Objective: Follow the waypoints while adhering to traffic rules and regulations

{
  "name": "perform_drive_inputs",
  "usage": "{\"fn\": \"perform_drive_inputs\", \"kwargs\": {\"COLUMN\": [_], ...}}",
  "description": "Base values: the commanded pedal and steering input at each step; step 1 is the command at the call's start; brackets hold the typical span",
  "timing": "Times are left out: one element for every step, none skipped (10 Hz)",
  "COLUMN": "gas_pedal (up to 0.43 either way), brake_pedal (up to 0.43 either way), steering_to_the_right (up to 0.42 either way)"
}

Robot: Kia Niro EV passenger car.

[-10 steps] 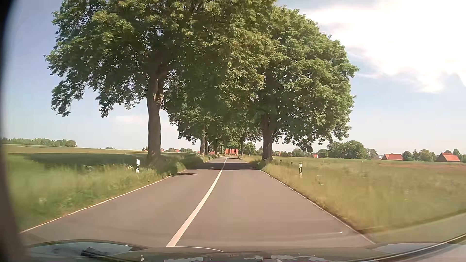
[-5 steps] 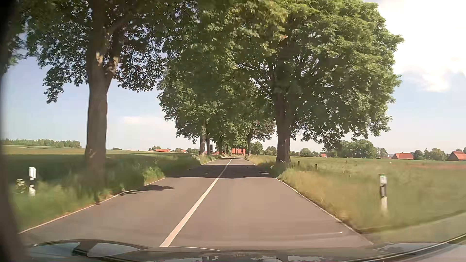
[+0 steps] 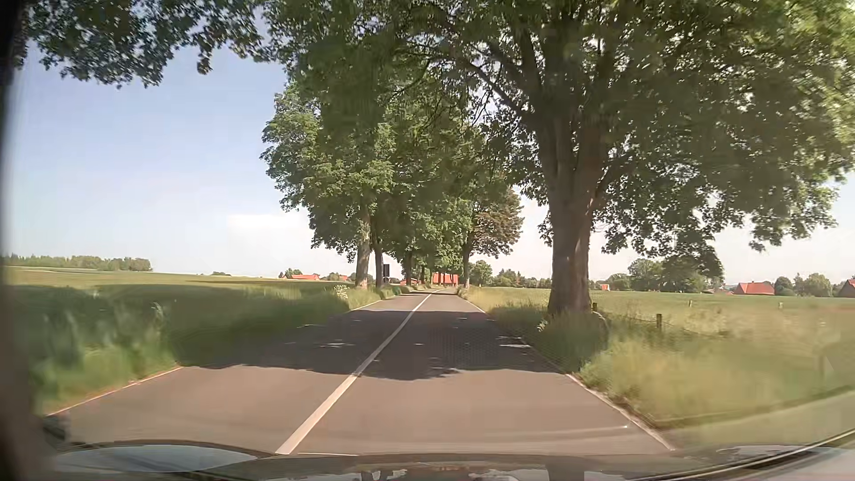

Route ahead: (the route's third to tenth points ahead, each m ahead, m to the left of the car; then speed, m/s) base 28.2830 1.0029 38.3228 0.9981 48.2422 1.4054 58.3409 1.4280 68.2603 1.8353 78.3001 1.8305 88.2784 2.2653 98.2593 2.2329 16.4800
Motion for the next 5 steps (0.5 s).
{"fn": "perform_drive_inputs", "kwargs": {"gas_pedal": [0.138,0.138,0.138,0.138,0.138], "brake_pedal": [0.000,0.000,0.000,0.000,0.000], "steering_to_the_right": [-0.007,-0.006,-0.006,-0.005,-0.004]}}
